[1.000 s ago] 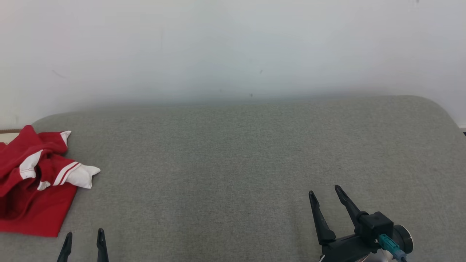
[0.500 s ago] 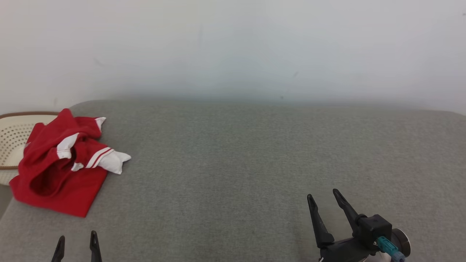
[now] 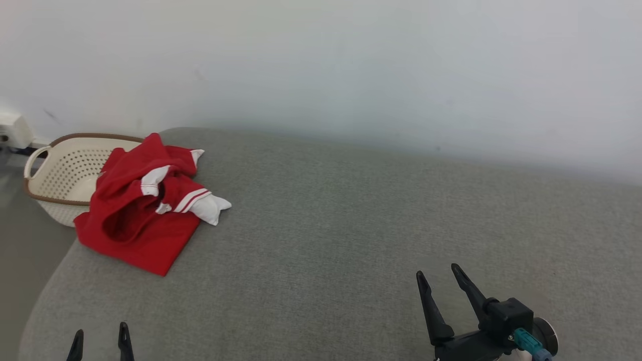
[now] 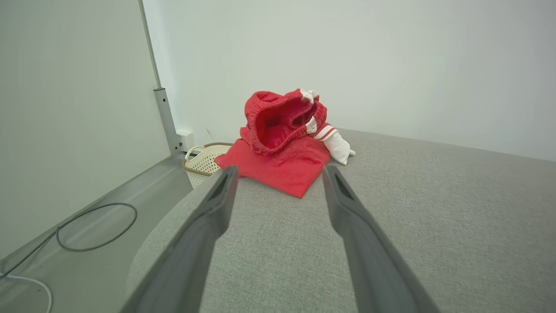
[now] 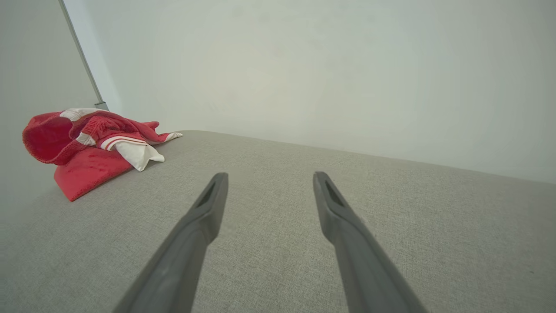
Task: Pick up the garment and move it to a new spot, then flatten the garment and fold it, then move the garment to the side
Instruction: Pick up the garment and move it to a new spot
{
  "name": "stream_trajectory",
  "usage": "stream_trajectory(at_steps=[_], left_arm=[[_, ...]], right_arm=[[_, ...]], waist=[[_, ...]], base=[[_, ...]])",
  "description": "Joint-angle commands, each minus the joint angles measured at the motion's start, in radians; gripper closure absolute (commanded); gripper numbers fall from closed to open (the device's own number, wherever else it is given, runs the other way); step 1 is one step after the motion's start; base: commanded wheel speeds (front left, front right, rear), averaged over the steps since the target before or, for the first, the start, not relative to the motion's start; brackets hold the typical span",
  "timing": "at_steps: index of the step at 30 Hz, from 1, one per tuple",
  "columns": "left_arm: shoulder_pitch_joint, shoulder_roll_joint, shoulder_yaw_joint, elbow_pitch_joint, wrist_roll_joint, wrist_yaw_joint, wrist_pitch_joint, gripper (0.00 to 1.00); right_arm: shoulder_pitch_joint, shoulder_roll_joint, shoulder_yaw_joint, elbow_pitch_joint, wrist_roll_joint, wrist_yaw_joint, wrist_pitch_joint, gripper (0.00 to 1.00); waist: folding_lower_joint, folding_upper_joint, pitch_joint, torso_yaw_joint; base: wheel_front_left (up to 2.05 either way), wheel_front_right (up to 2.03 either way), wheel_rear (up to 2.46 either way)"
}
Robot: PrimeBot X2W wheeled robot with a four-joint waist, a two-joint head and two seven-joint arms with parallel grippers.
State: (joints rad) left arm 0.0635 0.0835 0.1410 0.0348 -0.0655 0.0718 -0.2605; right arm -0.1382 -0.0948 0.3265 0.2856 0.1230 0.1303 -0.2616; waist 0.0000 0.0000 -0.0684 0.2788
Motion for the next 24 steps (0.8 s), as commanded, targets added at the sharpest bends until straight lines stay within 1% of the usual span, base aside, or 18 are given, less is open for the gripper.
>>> stream_trajectory(at_steps=[1,8,24], left_arm=[[0.015,0.007,0.001,0.000,-0.004,0.000,-0.002,0.00],[0.020,0.010,0.003,-0.003,-0.002,0.003,-0.002,0.00],[0.020,0.017,0.004,-0.007,-0.006,0.009,-0.002,0.00]], right_arm=[[0.001,-0.001,0.005,0.002,0.008,0.001,-0.005,0.00],[0.000,0.000,0.017,0.006,0.018,0.001,-0.005,0.00],[0.000,0.003,0.031,0.004,0.022,0.001,-0.006,0.00]], waist=[[0.0000,0.0000,-0.009,0.029],[0.0000,0.0000,-0.015,0.068],[0.0000,0.0000,-0.013,0.100]], base=[[0.00,0.00,0.00],[0.00,0.00,0.00],[0.00,0.00,0.00]])
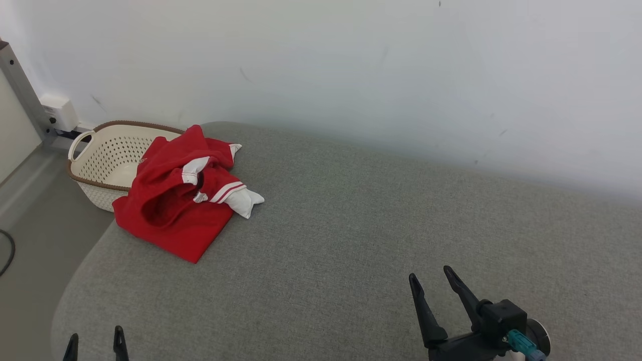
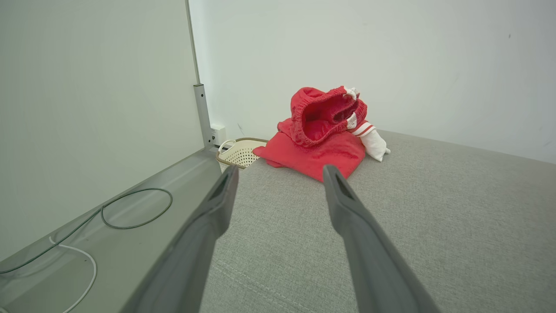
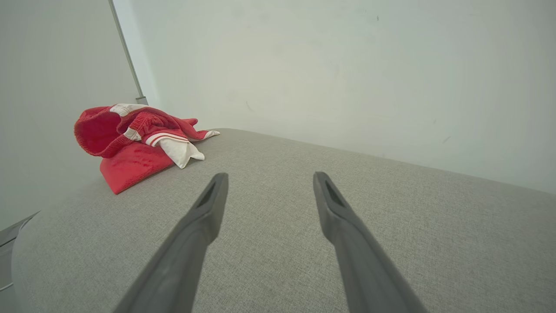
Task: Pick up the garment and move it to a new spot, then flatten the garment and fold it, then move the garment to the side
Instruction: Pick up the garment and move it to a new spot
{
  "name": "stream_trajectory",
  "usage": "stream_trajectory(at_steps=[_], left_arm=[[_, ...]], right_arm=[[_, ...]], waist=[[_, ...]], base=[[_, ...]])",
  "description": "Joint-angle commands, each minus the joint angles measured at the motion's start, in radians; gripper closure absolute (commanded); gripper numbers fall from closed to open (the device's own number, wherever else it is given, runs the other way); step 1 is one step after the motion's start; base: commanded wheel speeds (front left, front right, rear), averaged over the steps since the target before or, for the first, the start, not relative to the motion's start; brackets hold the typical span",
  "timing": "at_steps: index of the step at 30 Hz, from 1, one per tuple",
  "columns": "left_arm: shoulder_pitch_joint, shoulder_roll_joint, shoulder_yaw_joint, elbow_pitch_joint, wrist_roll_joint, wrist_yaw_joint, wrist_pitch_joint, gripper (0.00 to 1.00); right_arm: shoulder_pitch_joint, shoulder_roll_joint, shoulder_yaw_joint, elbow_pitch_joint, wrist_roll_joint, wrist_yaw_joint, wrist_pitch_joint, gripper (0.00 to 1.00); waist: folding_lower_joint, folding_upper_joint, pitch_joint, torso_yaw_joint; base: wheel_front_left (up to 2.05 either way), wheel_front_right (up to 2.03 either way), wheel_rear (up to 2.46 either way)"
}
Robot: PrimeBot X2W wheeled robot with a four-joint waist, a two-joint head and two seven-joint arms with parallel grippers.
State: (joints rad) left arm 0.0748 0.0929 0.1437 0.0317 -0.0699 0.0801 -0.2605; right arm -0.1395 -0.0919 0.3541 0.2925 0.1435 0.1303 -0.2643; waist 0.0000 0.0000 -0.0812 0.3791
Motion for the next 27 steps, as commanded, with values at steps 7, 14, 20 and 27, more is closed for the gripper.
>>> stream_trajectory(at_steps=[7,14,20,27], left_arm=[[0.000,0.008,0.004,-0.005,-0.010,0.001,-0.002,0.00],[-0.047,0.028,-0.005,-0.030,-0.031,-0.025,0.003,0.00],[-0.137,0.078,-0.005,-0.047,-0.034,-0.053,0.022,0.00],[-0.285,0.129,-0.006,-0.022,-0.062,-0.088,0.043,0.00]], right_arm=[[-0.005,-0.004,0.013,-0.005,0.008,0.001,-0.003,0.00],[-0.011,-0.005,0.026,-0.003,0.025,0.001,-0.003,0.00],[-0.028,-0.010,0.039,-0.006,0.038,0.001,-0.003,0.00],[-0.064,-0.023,0.059,-0.011,0.047,0.001,-0.003,0.00]], waist=[[0.0000,0.0000,0.005,-0.010],[0.0000,0.0000,0.017,-0.027],[0.0000,0.0000,0.037,-0.048],[0.0000,0.0000,0.086,-0.092]], base=[[0.00,0.00,0.00],[0.00,0.00,0.00],[0.00,0.00,0.00],[0.00,0.00,0.00]])
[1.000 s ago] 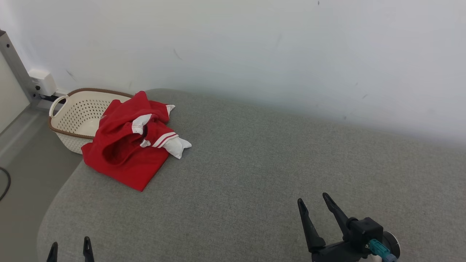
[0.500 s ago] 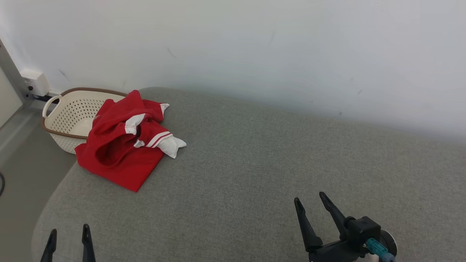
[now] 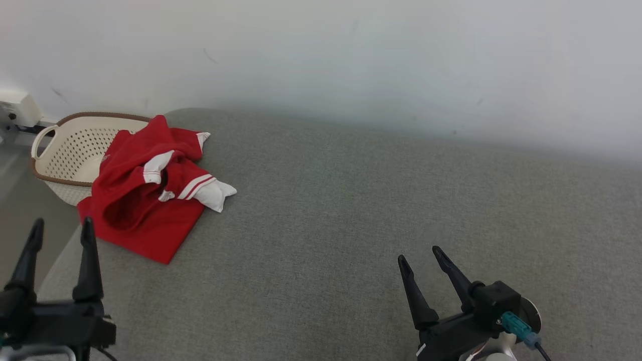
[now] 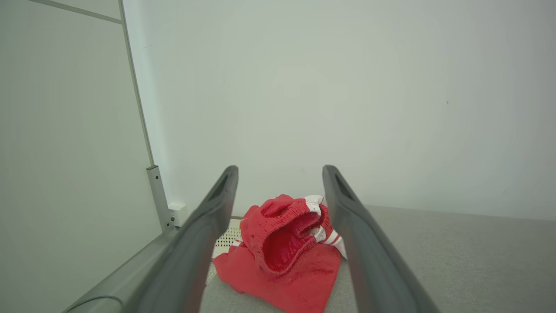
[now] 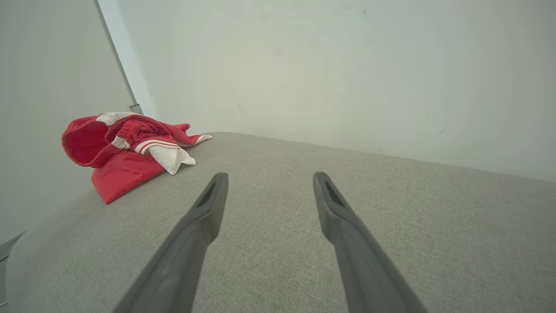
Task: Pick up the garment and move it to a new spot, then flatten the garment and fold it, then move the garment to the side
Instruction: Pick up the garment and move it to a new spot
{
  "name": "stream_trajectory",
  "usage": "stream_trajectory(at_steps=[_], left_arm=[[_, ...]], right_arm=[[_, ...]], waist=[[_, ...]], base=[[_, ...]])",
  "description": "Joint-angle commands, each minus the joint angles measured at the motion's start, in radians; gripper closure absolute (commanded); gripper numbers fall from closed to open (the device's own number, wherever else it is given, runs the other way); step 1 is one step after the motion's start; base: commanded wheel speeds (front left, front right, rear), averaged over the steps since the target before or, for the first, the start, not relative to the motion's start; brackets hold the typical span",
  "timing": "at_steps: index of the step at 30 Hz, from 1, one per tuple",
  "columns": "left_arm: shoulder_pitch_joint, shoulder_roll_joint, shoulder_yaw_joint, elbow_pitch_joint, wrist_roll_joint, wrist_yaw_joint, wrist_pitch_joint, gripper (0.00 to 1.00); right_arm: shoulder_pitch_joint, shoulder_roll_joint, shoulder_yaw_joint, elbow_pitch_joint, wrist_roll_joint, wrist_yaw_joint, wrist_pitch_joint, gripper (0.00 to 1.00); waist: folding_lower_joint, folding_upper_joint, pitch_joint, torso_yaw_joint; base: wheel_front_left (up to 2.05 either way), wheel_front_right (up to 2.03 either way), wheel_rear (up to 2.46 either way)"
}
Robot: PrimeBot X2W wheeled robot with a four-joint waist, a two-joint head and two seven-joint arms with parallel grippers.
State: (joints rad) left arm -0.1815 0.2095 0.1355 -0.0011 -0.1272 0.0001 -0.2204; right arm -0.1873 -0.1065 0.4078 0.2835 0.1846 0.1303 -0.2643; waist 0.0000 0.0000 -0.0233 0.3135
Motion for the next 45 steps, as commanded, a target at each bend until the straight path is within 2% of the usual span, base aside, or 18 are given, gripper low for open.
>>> stream_trajectory(at_steps=[1,10,11,14,21,39,45], left_arm=[[-0.051,0.018,0.004,0.018,-0.010,-0.013,0.005,0.00],[-0.229,0.081,-0.001,0.114,-0.040,-0.052,0.046,0.00],[-0.270,0.105,0.001,0.143,-0.046,-0.059,0.063,0.00],[-0.313,0.123,0.001,0.172,-0.052,-0.067,0.076,0.00],[-0.438,0.211,0.012,0.337,-0.059,-0.084,0.127,0.00],[-0.643,0.305,-0.056,0.767,-0.115,-0.122,0.259,0.00],[-0.660,0.306,-0.078,0.865,-0.144,-0.128,0.314,0.00]], right_arm=[[-0.022,-0.009,0.009,-0.003,0.007,0.001,-0.003,0.00],[-0.070,-0.017,0.032,-0.013,0.011,0.001,-0.003,0.00],[-0.080,-0.018,0.034,-0.016,0.007,0.001,-0.003,0.00],[-0.091,-0.020,0.034,-0.018,0.005,0.001,-0.003,0.00],[-0.116,-0.023,0.024,-0.027,-0.004,0.001,-0.003,0.00],[-0.154,-0.023,0.018,-0.037,-0.007,0.001,-0.003,0.00],[-0.156,-0.021,0.015,-0.035,-0.009,0.001,-0.003,0.00]], waist=[[0.0000,0.0000,0.037,-0.036],[0.0000,0.0000,0.104,-0.109],[0.0000,0.0000,0.120,-0.126],[0.0000,0.0000,0.136,-0.144],[0.0000,0.0000,0.188,-0.205],[0.0000,0.0000,0.259,-0.271],[0.0000,0.0000,0.261,-0.284]], base=[[0.00,0.00,0.00],[0.00,0.00,0.00],[0.00,0.00,0.00],[0.00,0.00,0.00],[0.00,0.00,0.00],[0.00,0.00,0.00],[0.00,0.00,0.00]])
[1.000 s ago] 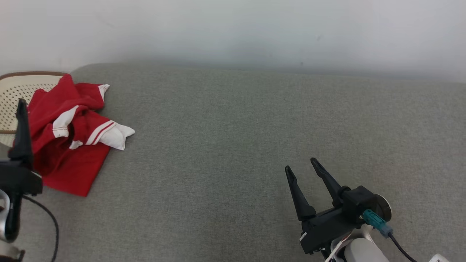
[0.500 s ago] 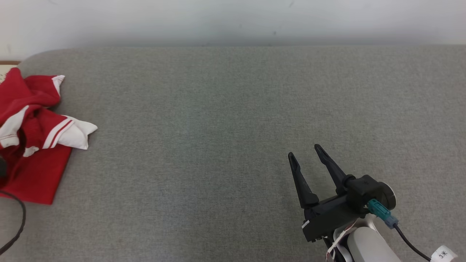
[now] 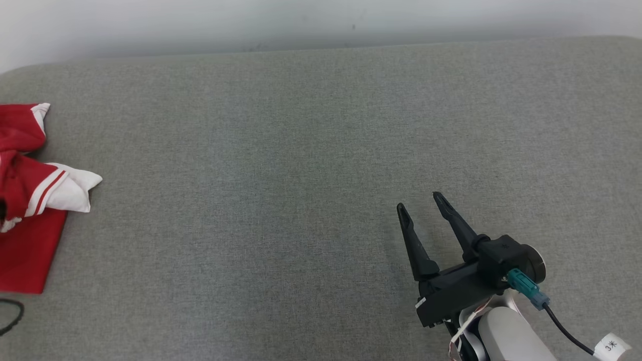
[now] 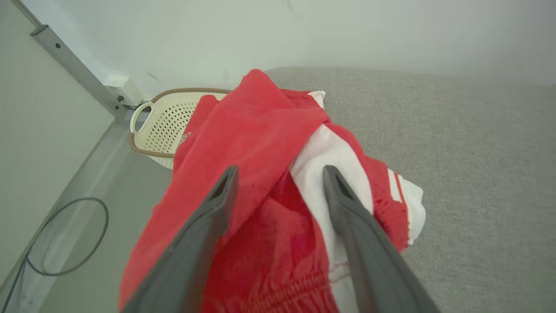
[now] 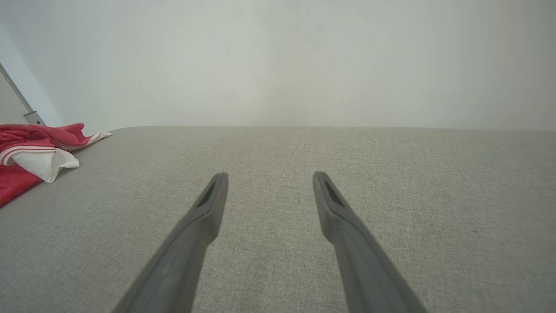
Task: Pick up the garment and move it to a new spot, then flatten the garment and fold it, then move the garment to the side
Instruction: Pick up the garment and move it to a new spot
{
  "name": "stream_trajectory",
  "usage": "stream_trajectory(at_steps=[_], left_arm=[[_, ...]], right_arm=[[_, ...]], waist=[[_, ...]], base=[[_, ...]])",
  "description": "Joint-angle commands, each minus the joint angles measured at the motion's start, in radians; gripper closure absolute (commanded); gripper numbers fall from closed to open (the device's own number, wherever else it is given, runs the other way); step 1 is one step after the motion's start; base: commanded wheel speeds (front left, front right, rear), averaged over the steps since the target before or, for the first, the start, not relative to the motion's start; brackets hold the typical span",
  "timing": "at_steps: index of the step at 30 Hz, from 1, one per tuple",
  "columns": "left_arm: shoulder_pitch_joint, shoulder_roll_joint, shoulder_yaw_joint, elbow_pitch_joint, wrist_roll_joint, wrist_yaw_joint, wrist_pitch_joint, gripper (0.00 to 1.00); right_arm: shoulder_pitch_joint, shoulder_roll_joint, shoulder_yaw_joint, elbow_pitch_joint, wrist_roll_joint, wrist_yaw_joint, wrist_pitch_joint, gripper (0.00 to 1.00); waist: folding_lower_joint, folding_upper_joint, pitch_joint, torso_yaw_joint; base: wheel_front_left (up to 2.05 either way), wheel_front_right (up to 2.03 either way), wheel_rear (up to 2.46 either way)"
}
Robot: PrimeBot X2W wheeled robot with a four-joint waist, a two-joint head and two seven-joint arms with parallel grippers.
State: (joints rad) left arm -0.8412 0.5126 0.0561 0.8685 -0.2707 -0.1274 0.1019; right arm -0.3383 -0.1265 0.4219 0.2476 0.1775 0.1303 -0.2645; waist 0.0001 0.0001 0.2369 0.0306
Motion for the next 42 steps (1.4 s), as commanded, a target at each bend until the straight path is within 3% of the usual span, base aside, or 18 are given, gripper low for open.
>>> stream_trajectory(at_steps=[1,11,12,14,28,42], left_arm=[[-0.002,0.003,-0.004,0.011,-0.006,0.001,0.003,0.00],[-0.008,0.008,-0.038,0.138,-0.053,-0.002,0.073,0.00],[-0.005,0.011,-0.042,0.148,-0.053,-0.001,0.074,0.09],[-0.007,0.017,-0.051,0.154,-0.049,-0.002,0.052,1.00],[-0.070,0.025,-0.117,0.106,-0.015,-0.002,-0.141,1.00],[-0.137,0.021,-0.268,-0.122,-0.076,-0.002,-0.159,1.00]], right_arm=[[-0.004,-0.001,0.000,0.001,-0.002,0.001,-0.003,0.00],[-0.009,-0.005,0.001,0.002,-0.004,0.001,-0.003,0.00],[-0.010,-0.005,0.001,0.003,-0.005,0.001,-0.003,0.00],[-0.013,-0.006,0.002,0.005,-0.006,0.001,-0.003,0.00],[0.012,0.004,-0.003,0.017,-0.001,0.001,-0.003,0.00],[0.032,0.023,-0.008,0.015,0.021,0.001,-0.003,0.00]], waist=[[-0.0001,-0.0001,0.001,-0.002],[-0.0001,-0.0001,0.002,-0.015],[-0.0001,-0.0001,0.002,-0.016],[-0.0001,-0.0001,0.002,-0.017],[-0.0001,-0.0001,-0.057,0.007],[-0.0001,-0.0001,-0.102,-0.027]], base=[[0.00,0.00,0.00],[0.00,0.00,0.00],[0.00,0.00,0.00],[0.00,0.00,0.00],[0.00,0.00,0.00],[0.00,0.00,0.00]])
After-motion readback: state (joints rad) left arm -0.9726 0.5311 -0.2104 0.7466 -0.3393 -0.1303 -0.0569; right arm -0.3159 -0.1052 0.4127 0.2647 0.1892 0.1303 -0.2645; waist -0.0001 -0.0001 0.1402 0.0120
